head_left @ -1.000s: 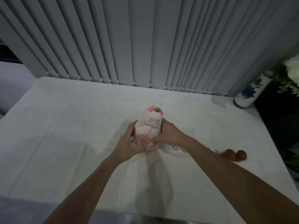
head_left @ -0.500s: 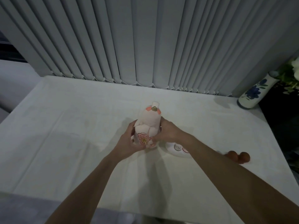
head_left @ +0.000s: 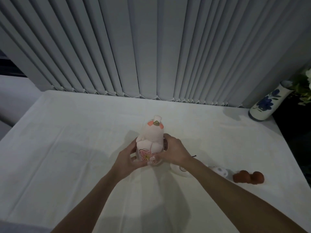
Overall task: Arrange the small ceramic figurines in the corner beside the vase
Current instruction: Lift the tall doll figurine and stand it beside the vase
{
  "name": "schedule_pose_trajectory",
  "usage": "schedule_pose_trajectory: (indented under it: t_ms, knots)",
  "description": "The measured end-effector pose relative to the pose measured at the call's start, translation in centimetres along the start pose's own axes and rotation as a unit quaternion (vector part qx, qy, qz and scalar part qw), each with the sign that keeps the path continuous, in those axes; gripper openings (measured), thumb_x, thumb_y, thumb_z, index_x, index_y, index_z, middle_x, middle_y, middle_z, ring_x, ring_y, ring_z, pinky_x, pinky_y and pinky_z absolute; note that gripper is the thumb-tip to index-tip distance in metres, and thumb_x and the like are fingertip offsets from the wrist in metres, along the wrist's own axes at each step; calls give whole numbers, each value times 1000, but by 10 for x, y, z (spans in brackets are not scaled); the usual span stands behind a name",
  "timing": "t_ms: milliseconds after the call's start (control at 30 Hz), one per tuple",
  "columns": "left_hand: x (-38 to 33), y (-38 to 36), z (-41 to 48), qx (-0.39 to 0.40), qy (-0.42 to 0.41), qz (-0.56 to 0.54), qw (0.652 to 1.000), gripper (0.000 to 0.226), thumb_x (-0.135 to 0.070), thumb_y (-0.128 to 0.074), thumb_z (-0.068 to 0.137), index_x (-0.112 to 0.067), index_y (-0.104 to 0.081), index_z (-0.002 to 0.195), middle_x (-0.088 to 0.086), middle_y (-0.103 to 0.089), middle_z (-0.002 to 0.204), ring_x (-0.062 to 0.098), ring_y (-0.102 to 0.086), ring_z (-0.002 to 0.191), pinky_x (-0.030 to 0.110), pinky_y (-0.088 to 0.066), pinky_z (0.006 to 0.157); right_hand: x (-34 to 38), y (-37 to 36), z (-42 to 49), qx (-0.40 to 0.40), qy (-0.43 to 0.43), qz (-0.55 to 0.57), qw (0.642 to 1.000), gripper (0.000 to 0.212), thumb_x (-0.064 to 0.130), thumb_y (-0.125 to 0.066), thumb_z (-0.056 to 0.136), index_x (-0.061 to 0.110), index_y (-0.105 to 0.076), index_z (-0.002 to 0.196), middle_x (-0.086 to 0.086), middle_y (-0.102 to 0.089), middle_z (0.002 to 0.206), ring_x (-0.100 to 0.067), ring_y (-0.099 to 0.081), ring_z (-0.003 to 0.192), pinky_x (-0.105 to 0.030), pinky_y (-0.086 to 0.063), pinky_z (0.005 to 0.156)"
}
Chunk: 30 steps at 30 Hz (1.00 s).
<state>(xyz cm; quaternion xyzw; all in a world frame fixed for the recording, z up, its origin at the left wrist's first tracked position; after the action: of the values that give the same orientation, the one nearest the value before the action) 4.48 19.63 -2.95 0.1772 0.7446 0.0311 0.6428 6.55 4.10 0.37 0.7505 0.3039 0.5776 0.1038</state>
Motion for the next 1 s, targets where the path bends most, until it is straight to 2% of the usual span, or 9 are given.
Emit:
schedule_pose_trajectory:
  t_ms: [100,300,367,467,567,700,767,867,1000]
  knots:
    - [-16,-3,19,0,-11,18,1000,78,-19,-88,59,-40,-48,123,-22,-68,105,-3,-64,98,11,-56,73,2,21,10,-9,13,18,1000,63,19,-84,54,15,-56,110,-4,-69,101,-19,-63,85,-29,-54,72]
    - [-73,-58,86,32,-44,18,998,83,-27,-88,56,-33,-47,128,-25,-64,105,-10,-62,93,12,-56,74,-18,117,26,-72,21,78,994,69,15,-87,50,16,-58,112,-5,-70,102,-17,-63,85,-31,-54,77]
    - [-95,-92,113,50,-65,25,996,78,-36,-86,55,-42,-47,122,-30,-64,102,-11,-62,93,12,-57,74,-34,158,29,-96,12,100,990,72,14,-87,50,17,-57,115,1,-68,102,-13,-64,88,-19,-54,74]
    - [-124,-150,153,75,-89,30,993,73,-28,-87,59,-50,-46,116,-37,-64,97,-14,-61,90,11,-57,74,-65,220,30,-131,-5,116,985,74,9,-86,53,17,-55,119,7,-63,100,-5,-62,86,-6,-50,64]
    - [-143,-209,193,97,-100,26,990,76,-25,-88,56,-37,-50,121,-36,-64,92,-17,-60,84,15,-56,77,-103,276,30,-162,-27,137,977,75,5,-84,56,13,-51,124,4,-62,106,-9,-62,90,-9,-52,67]
    - [-163,-275,239,120,-120,33,985,83,-21,-88,58,-25,-48,130,-22,-63,101,-20,-58,85,26,-56,83,-149,332,39,-186,-55,183,964,74,-5,-79,60,10,-48,125,3,-60,108,-15,-61,98,-24,-54,79]
    - [-166,-298,256,122,-124,33,984,79,-15,-87,60,-23,-49,128,-17,-62,102,-22,-57,84,28,-55,84,-166,349,47,-182,-60,218,957,73,-10,-75,62,10,-47,125,3,-59,109,-10,-61,93,-14,-54,67]
    - [-164,-322,277,124,-120,33,984,73,-11,-86,61,-25,-50,123,-15,-62,101,-10,-60,88,27,-55,82,-186,363,59,-175,-71,249,950,74,-13,-72,65,10,-44,129,8,-56,110,-4,-58,87,-5,-50,52]
    - [-161,-337,298,121,-125,58,983,71,-14,-85,62,-14,-51,124,-4,-63,106,13,-60,99,24,-54,82,-205,372,73,-181,-62,276,942,68,-15,-68,68,10,-45,127,9,-57,106,8,-57,77,-4,-48,50]
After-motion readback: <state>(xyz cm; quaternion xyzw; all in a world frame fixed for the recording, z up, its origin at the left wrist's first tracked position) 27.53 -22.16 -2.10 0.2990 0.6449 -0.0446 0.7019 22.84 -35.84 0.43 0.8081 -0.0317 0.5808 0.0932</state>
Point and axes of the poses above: each hand's wrist, its own z-axis towards the middle knuckle, its own y-axis out of the back of the hand, x = y × z, the point moved 9 cm from there along z, towards the middle knuckle
